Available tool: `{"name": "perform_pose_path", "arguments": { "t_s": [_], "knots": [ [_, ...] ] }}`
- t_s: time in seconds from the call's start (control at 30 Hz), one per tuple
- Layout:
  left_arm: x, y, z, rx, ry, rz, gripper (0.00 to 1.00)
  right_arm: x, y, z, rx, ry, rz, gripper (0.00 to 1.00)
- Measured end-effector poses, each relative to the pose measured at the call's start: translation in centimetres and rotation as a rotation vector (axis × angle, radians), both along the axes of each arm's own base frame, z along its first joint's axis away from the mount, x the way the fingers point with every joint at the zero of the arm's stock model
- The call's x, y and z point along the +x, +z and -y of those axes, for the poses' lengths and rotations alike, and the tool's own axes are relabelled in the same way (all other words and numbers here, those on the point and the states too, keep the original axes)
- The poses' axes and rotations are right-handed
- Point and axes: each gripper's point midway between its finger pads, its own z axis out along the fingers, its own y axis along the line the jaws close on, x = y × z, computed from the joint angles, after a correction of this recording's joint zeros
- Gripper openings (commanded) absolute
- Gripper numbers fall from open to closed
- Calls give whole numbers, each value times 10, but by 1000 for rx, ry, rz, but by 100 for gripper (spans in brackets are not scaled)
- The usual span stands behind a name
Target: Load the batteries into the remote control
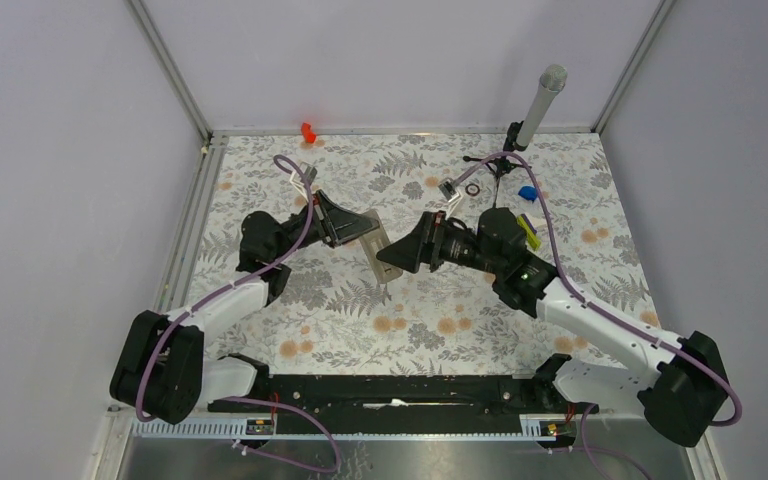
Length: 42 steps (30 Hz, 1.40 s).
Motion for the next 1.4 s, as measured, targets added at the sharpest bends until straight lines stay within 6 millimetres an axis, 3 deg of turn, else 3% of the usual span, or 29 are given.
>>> {"name": "perform_pose_path", "arguments": {
  "t_s": [0.17,0.4,0.53,0.6,0.73,0.83,1.0,1.2,1.4],
  "knots": [
    [-5,-2,1,15,-29,25,0,-9,12,0,25,55,60,72],
    [-14,2,1,22,-60,56,0,-9,-3,-11,-21,127,85,59],
    [-18,4,2,23,-74,70,1,-4,-7,-19,-34,155,92,31],
    [-18,4,2,28,-74,85,14,-5,-6,-23,-24,175,82,21],
    [-19,10,0,32,-62,131,51,-5,-2,-24,3,186,65,1],
    [-17,8,0,61,-37,117,75,2,0,-24,5,149,81,0],
    [-3,-5,-3,162,55,91,98,19,-9,-19,-38,48,82,0],
    [25,-24,-32,337,292,37,99,40,-42,-2,-193,-92,63,0],
    [36,-45,-78,540,537,-9,99,77,-114,37,-553,-297,3,0]
  ]
}}
